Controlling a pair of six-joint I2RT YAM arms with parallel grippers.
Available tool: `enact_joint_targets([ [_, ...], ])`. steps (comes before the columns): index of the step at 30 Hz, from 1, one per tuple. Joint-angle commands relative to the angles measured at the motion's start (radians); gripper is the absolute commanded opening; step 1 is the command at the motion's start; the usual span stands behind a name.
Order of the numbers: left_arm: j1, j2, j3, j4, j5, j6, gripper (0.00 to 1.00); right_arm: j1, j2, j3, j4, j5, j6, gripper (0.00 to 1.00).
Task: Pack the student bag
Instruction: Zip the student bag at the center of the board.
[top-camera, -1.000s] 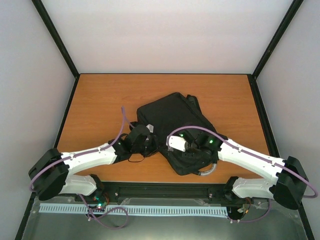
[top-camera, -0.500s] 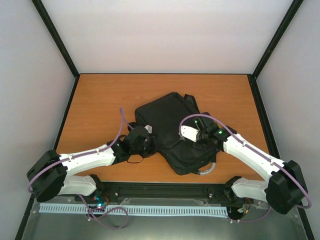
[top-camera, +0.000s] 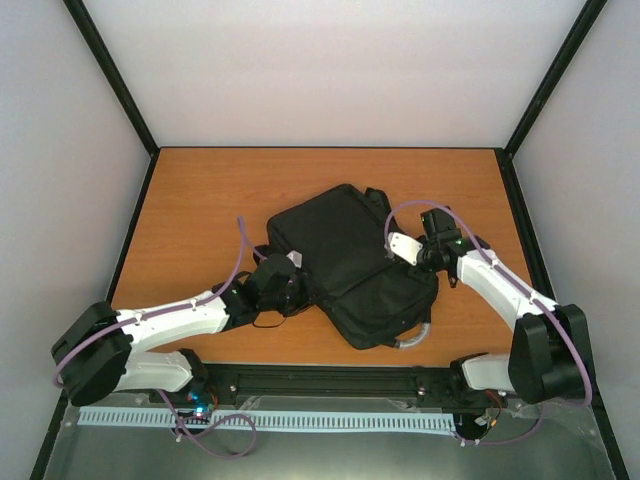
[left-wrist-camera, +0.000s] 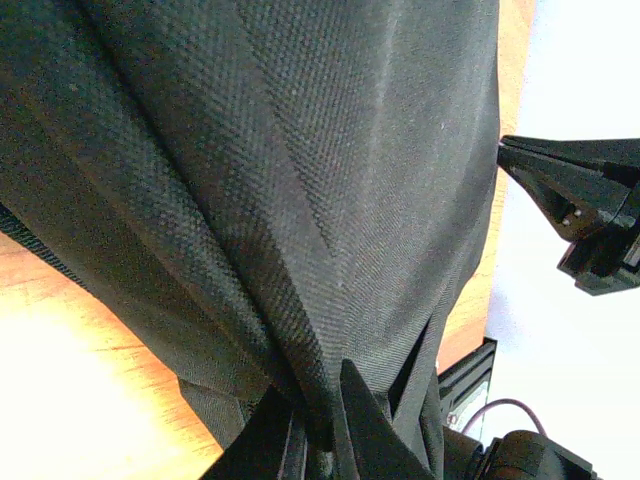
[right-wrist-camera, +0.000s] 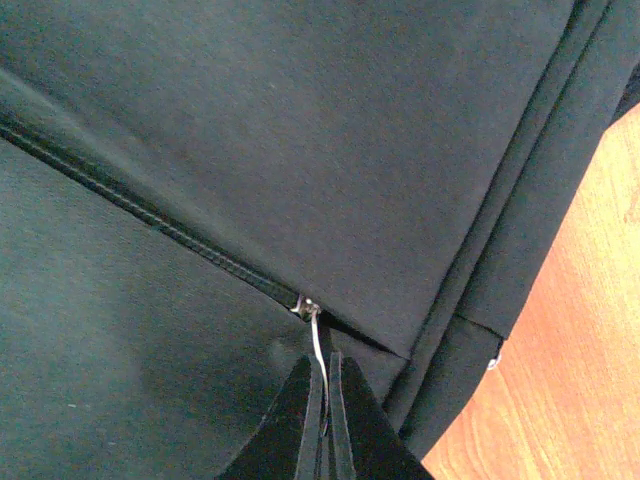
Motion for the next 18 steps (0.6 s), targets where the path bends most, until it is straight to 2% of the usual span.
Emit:
enact_joint_targets([
  [1, -0.007, -0.030, -0.023, -0.096, -0.021, 0.006, 0.01, -0.100, 0.052, 0.054, 0.076, 0.102, -0.036, 0.03],
  [10, -0.007, -0.037, -0.023, -0.110, -0.029, 0.010, 0.01, -0.202, 0.145, 0.109, 0.121, 0.090, -0.022, 0.03],
  [18, -0.007, -0.030, -0.009, -0.130, -0.041, 0.022, 0.01, -0.237, 0.137, 0.130, 0.048, -0.010, 0.002, 0.03],
])
